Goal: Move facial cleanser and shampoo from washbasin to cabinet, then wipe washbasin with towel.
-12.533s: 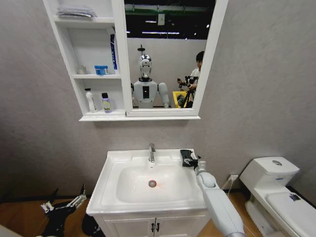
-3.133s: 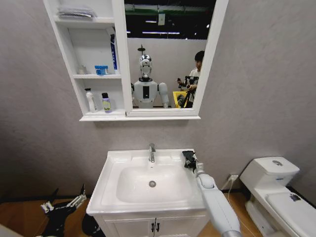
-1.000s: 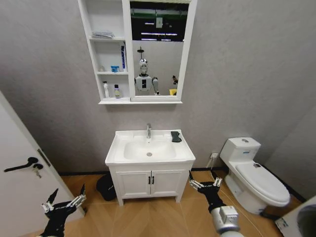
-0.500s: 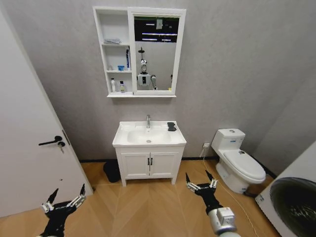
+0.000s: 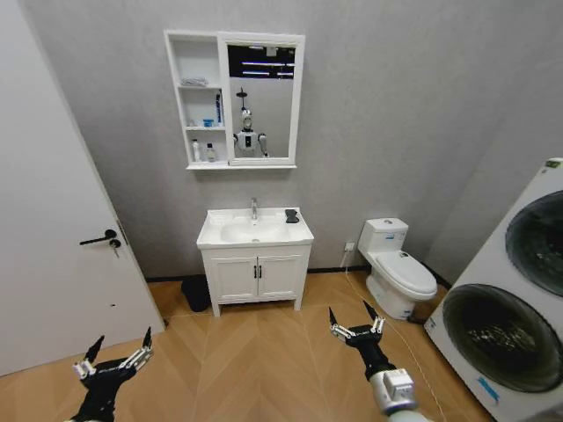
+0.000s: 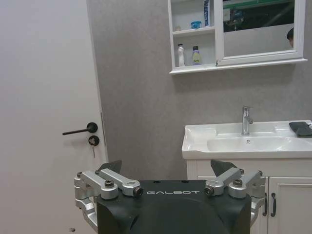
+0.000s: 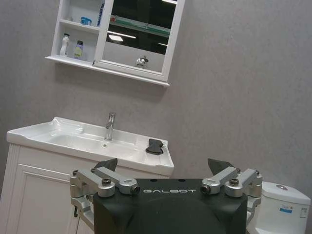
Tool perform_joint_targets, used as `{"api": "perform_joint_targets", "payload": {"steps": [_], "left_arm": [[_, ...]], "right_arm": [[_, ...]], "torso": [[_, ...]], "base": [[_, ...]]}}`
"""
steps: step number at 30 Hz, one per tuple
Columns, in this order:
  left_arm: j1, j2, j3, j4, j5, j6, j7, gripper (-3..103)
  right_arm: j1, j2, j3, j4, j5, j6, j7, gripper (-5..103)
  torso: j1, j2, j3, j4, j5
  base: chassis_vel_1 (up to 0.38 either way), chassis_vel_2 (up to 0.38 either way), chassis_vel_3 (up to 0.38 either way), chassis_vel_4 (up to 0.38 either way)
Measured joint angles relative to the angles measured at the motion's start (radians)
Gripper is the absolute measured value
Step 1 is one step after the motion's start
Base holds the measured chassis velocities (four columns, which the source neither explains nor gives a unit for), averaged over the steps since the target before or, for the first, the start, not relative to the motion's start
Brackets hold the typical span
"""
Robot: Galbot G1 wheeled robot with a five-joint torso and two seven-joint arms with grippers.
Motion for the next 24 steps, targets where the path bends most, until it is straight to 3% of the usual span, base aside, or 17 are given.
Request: {"api": "perform_joint_targets", "payload": {"steps": [24], "left_arm": [[0.0,0.0,0.0,0.0,0.0,0.0,0.0,100]], "right_arm": [[0.0,0.0,0.0,0.0,0.001,-0.002,0.002,100]], "torso": [[-0.001,0.0,0.0,-0.0002,-0.0001]], "base": [[-0.005,0.011,0.019,-0.009]]}}
